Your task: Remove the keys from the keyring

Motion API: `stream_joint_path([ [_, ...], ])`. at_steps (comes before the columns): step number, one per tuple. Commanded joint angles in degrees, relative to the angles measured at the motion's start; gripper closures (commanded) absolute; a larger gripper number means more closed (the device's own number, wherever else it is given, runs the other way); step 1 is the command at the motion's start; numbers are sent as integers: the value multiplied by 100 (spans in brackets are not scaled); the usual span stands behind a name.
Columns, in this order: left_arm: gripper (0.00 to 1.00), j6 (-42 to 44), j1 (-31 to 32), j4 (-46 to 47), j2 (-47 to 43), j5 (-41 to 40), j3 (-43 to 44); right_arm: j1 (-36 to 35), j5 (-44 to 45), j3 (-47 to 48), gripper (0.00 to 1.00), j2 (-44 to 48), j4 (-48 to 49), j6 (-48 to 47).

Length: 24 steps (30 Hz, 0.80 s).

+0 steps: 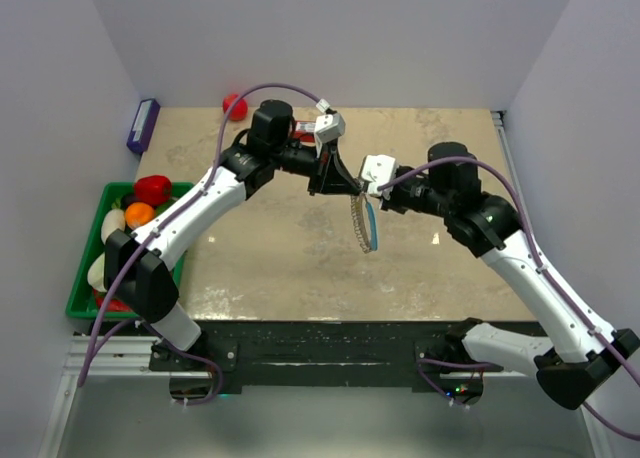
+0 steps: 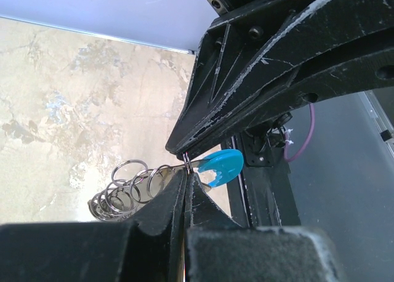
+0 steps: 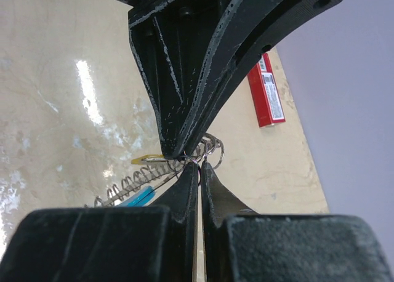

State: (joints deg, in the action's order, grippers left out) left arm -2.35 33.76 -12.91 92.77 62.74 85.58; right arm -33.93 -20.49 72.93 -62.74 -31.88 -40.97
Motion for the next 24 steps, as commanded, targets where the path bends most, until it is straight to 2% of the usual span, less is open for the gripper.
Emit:
stream_joint_path([
  [1,100,24,52,192,-286,388,187,203,-420,-42,100,130,735,423],
  [13,100,77,52,122,-303,441,240,607,-1404,-68,100,25,1192,1170],
  [24,100,156,43,25,-268,476,284,1028,-1932,-279,100,-37,1799,1890],
])
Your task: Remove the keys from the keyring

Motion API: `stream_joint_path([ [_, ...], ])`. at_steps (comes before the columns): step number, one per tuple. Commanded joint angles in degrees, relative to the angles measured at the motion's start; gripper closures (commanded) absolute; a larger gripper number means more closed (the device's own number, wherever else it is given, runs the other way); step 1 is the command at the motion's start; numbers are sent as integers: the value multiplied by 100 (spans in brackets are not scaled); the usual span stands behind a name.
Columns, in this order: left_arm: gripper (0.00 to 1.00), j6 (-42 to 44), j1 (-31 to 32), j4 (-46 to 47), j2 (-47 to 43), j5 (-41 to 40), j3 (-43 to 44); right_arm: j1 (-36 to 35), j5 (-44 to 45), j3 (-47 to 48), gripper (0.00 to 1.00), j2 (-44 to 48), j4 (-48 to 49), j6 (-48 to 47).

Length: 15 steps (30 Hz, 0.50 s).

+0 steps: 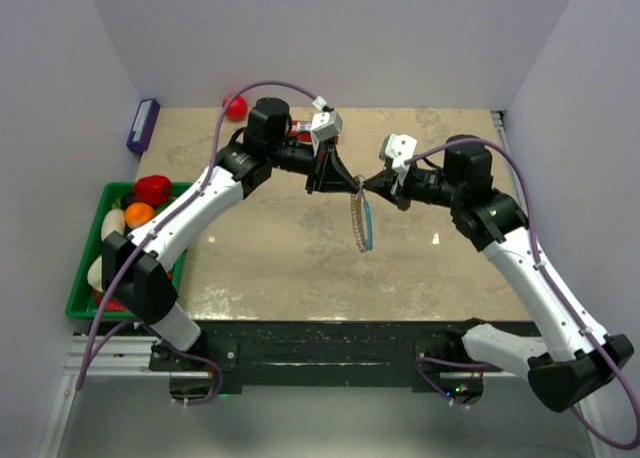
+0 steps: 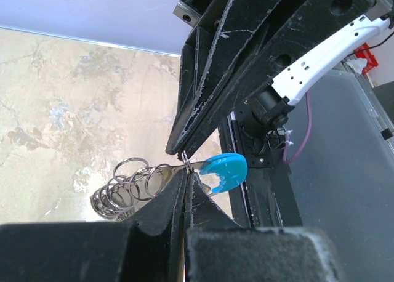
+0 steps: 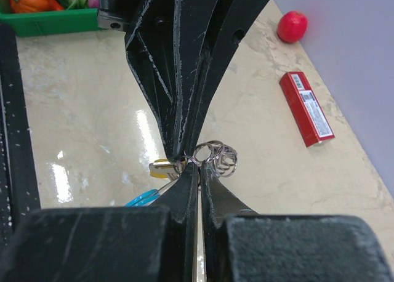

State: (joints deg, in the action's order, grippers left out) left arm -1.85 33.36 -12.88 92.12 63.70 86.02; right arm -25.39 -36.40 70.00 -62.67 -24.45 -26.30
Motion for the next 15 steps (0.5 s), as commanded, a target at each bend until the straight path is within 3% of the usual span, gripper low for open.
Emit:
stream_joint_path([
  [1,100,114,82,23,-203,380,240,227,-385,14,100,-43,1091,468],
  [15,100,324,82,-100,-273,248,187,570,-657,435,100,-157,1214,732],
])
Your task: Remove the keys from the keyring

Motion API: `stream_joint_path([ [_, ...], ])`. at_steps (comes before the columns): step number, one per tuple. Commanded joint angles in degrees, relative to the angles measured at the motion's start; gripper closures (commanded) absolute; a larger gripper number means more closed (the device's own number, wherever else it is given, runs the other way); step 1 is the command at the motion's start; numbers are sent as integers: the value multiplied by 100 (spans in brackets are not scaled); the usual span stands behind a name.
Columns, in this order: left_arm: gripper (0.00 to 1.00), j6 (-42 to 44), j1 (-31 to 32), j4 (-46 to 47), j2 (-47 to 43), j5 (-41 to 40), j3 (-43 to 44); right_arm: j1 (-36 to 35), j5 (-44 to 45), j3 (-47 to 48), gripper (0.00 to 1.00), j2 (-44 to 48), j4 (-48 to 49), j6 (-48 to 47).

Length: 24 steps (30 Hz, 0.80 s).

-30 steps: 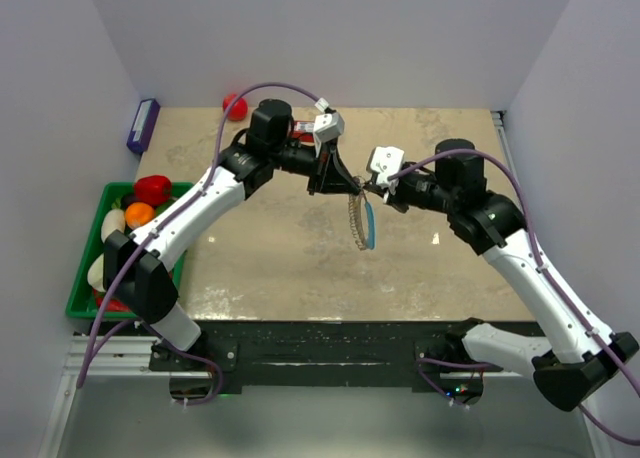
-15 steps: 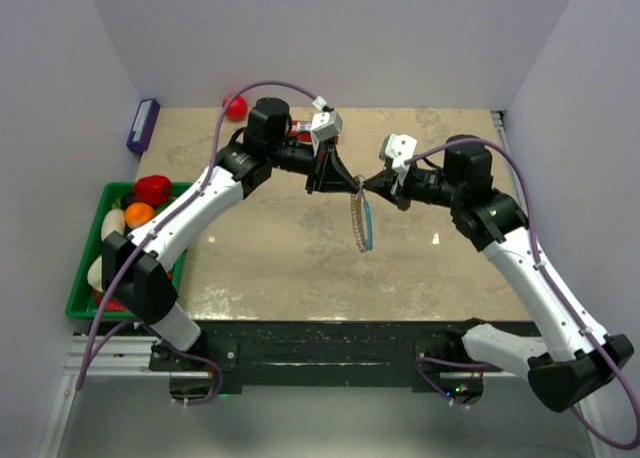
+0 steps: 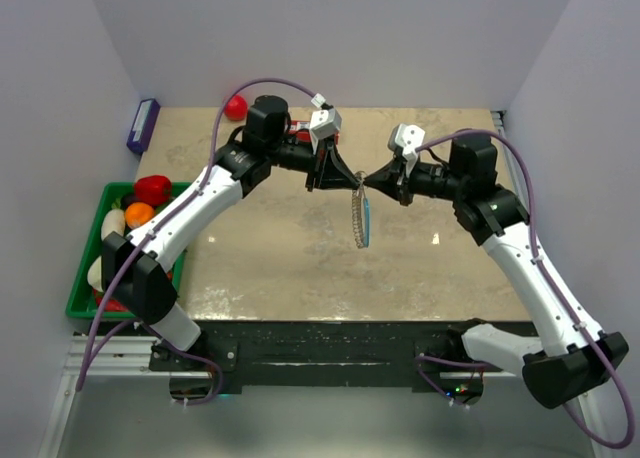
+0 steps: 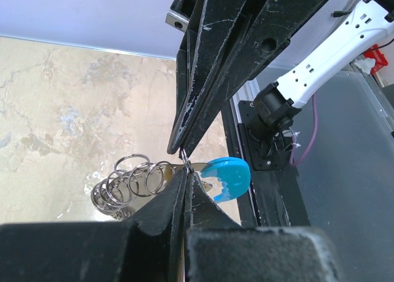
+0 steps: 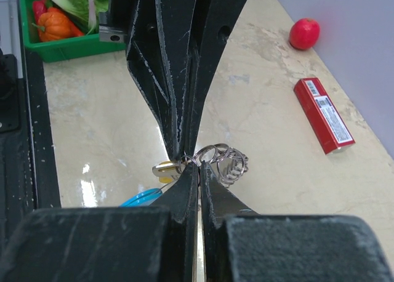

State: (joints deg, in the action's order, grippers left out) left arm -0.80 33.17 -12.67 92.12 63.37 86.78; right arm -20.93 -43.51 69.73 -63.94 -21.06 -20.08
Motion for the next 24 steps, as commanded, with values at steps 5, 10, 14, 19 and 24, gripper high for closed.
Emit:
stream_joint_path([
  [5,100,282,102,-183,-299,-184,84,185,26,725,100,-101,788,101],
  [10,100,492,93,-464,-361,-1071,278,177,255,867,100,-66,541,-189],
  [14,100,423,102,-395,-344,-933,243,177,141,788,100,-66,716,-15],
  [19,100,361,102,-351,-343,-967,216,185,193,708,100,-101,849,74],
  [24,100,615,32,-447,-414,-1160,155,186,369,463,100,-31,744,-137],
])
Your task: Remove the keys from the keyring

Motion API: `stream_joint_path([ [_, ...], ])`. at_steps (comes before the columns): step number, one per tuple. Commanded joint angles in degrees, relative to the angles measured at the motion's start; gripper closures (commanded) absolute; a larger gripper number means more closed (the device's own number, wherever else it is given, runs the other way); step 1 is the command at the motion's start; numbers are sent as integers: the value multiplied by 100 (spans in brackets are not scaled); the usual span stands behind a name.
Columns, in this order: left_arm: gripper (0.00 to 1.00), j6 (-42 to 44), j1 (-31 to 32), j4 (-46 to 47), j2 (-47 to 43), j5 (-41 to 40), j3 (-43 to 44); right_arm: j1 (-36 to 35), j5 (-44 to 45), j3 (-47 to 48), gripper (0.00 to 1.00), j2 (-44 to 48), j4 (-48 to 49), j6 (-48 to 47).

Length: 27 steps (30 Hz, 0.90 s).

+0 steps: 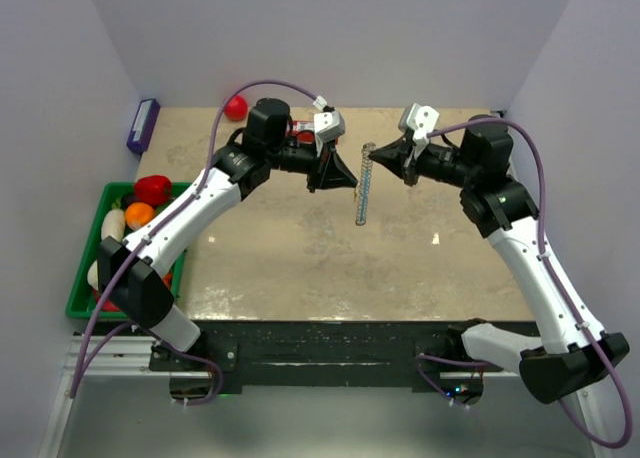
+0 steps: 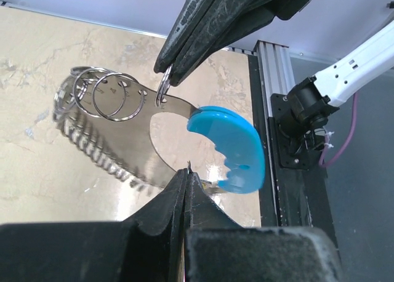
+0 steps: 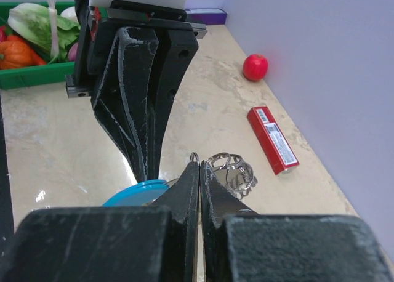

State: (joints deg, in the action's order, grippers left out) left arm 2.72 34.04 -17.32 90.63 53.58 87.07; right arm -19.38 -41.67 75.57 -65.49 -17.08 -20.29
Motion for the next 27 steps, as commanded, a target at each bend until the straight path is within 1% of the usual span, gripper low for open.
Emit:
stream_joint_path([
  [1,100,412,-64,-43,-256,-277,126,22,220,-182,100,125,355,-141],
  [3,100,685,-169,-114,-230,-523,4,22,387,-427,100,116,328,-308],
  [6,100,625,-415,71,-212,-463,-225,22,511,-745,100,72,258,-615],
  [8,100,729,-468,89,-212,-506,-313,22,520,-955,100,63,240,-818],
  [12,100,1177,-495,-148,-90,-910,-331,22,677,-1071,100,-60,100,-1108],
  [14,100,1370,-495,-359,76,-972,-339,22,721,-1106,100,-147,-23,-1292],
  [17,100,1538,-504,-623,270,-1165,-366,30,915,-1114,100,-236,-269,-1608],
  [18,100,1556,-504,-667,297,-1357,-392,22,976,-1141,100,-236,-287,-1661],
  [21,100,1635,-556,-720,271,-1604,-638,83,1117,-1211,100,-157,-392,-1785],
  [27,100,1819,-758,-992,78,-2263,-1130,320,1249,-1168,100,54,-954,-2180],
])
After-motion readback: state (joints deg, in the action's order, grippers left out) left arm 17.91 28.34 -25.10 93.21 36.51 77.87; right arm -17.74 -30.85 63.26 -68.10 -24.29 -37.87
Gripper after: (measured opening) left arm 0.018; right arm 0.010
